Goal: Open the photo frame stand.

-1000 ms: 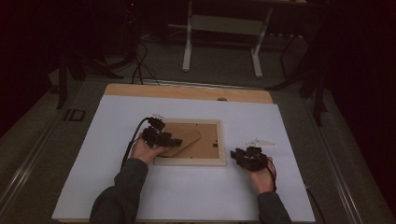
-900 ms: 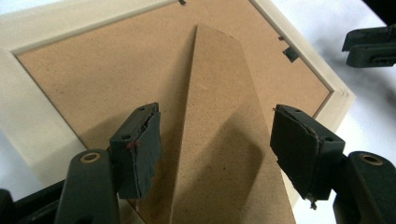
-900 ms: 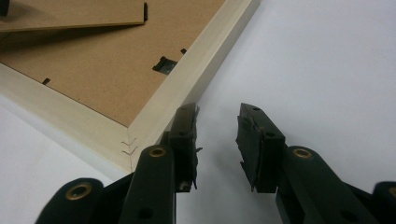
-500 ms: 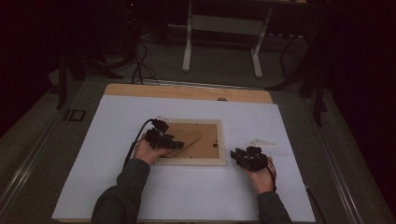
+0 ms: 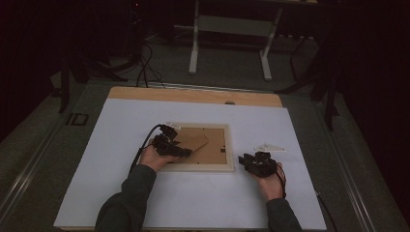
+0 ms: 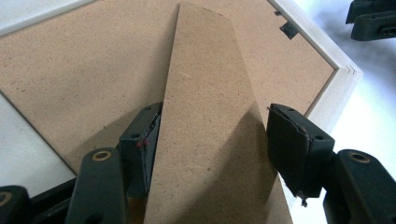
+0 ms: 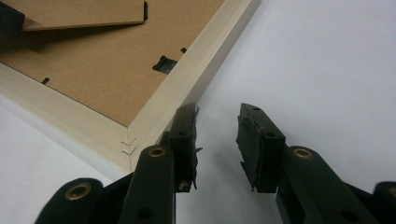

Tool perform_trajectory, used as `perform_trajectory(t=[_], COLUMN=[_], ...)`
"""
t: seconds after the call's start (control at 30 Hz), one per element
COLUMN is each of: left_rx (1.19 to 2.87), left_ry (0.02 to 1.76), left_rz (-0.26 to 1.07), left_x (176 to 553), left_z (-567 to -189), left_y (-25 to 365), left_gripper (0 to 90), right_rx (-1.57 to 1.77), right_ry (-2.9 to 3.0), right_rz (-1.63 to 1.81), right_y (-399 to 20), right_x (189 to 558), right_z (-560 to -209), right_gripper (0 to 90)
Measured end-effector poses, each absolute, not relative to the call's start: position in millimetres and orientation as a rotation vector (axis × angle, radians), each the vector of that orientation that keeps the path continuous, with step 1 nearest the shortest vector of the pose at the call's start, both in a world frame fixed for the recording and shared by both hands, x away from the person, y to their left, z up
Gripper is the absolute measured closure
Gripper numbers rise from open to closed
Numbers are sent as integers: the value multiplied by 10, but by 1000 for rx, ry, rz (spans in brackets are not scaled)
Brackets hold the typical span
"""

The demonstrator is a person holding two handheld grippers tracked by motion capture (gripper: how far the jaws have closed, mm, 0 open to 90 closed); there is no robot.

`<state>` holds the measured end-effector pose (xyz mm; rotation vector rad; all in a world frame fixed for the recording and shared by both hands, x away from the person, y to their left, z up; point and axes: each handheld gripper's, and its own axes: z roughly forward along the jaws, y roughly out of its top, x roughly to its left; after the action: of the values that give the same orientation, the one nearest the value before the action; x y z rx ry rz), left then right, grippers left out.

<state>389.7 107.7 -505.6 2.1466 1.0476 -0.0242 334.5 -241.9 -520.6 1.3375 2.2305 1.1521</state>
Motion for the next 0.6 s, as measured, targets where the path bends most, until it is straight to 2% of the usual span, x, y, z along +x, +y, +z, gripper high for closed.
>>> perform_trajectory(t=[0.6], left_rx=[2187], left_ry=[998], left_rz=[77], left_x=[3841], left_z=[-5000], left_y=[1021], left_gripper=[403], right_rx=[1326], right_ry=[2230], right_rz=[1148], right_y=[-2411], right_x=[3347], right_z=[-5174], right_gripper=[670])
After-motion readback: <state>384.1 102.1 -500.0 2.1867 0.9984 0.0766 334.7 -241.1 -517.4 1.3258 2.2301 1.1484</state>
